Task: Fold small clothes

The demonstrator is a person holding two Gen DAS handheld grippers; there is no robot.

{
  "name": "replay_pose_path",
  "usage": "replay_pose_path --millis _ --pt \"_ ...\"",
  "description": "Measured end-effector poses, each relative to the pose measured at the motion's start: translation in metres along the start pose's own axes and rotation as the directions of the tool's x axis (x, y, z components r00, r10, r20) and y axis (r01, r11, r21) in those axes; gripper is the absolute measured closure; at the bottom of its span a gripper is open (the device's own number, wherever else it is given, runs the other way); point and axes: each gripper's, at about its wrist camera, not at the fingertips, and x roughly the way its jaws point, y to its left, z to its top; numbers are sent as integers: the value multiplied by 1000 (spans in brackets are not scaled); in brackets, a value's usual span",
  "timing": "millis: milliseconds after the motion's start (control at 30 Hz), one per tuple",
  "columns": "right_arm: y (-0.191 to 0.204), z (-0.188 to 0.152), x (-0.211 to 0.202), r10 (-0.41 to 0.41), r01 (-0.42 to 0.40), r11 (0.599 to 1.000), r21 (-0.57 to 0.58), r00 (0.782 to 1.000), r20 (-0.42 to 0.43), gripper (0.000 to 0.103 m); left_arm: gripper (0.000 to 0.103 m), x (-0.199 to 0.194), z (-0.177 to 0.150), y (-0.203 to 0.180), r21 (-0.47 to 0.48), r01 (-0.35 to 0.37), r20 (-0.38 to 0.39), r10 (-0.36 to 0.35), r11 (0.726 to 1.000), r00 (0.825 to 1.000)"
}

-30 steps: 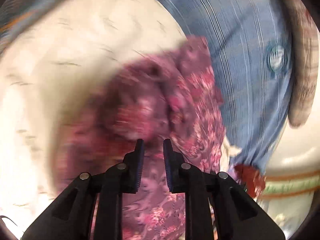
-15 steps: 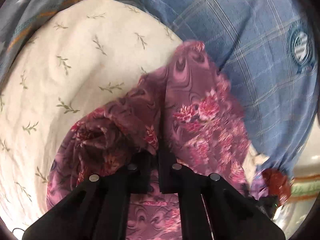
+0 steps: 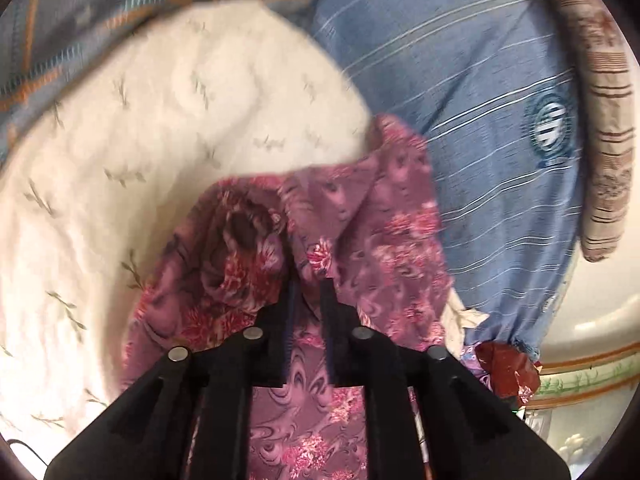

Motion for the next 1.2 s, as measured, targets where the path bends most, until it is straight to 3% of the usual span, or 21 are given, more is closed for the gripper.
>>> replay_pose_path --millis 67,100,200,233,300,333,500,533,567,600,633,733,800,833,900,933,1033,1067,1100,1200 --pt "21 10 -23 28 -23 999 -49 994 106 76 58 -4 3 -8 1 16 31 -16 1000 999" --pt "38 15 -28 56 -43 994 -99 989 134 67 53 -4 3 -8 1 6 41 -7 1000 999" --pt "102 21 -5 147 -129 957 -261 988 52 36 52 8 11 -5 -21 -14 21 15 1000 1000" --pt "131 19 19 176 -181 929 -323 983 -43 36 52 17 15 -8 -34 -13 4 13 999 1000" --pt "168 10 54 207 -250 893 -374 966 -153 36 52 24 14 -6 -45 -17 -10 16 999 1000" --pt "195 2 80 224 -302 864 -403 947 -229 36 52 26 14 -4 -53 -21 -9 20 998 1000" --pt "271 -23 168 144 -312 798 -516 930 -338 37 54 27 16 -3 -23 -32 11 33 999 999" --pt "280 -27 189 106 -306 793 -526 920 -377 42 63 26 16 -3 -10 -49 17 49 999 999" --pt "288 -30 208 66 -296 785 -545 914 -401 76 72 25 16 -4 -6 -51 23 51 999 998" --pt "298 -33 219 25 -284 766 -577 910 -414 98 74 24 17 -3 -5 -48 31 48 999 998" --pt "312 -33 226 25 -301 741 -600 906 -423 101 74 22 19 -2 -7 -40 45 41 999 998" --pt "340 -19 216 221 -423 688 -590 896 -386 101 74 19 26 5 -17 -81 100 82 997 992" --pt "342 -11 239 190 -398 720 -568 901 -390 96 74 22 32 12 -36 -69 87 72 997 994" --pt "336 -10 260 104 -322 758 -567 918 -382 96 74 23 35 15 -47 -59 80 63 997 995" --pt "321 -10 280 -35 -189 788 -586 936 -349 95 74 22 34 14 -41 -55 77 58 998 995" --pt "311 -7 277 -34 -181 806 -563 937 -349 95 74 19 33 13 -32 -61 80 63 998 995" --pt "279 13 227 112 -256 853 -454 941 -320 85 74 11 29 14 -39 -49 78 52 998 996" --pt "262 21 201 150 -277 864 -420 939 -310 72 74 8 28 15 -48 -27 79 31 998 996" --pt "243 29 176 156 -264 875 -405 947 -280 61 74 5 28 14 -53 -24 87 28 998 996" --pt "175 54 102 60 -108 908 -405 990 -130 53 74 3 30 13 -62 -25 95 30 998 995"
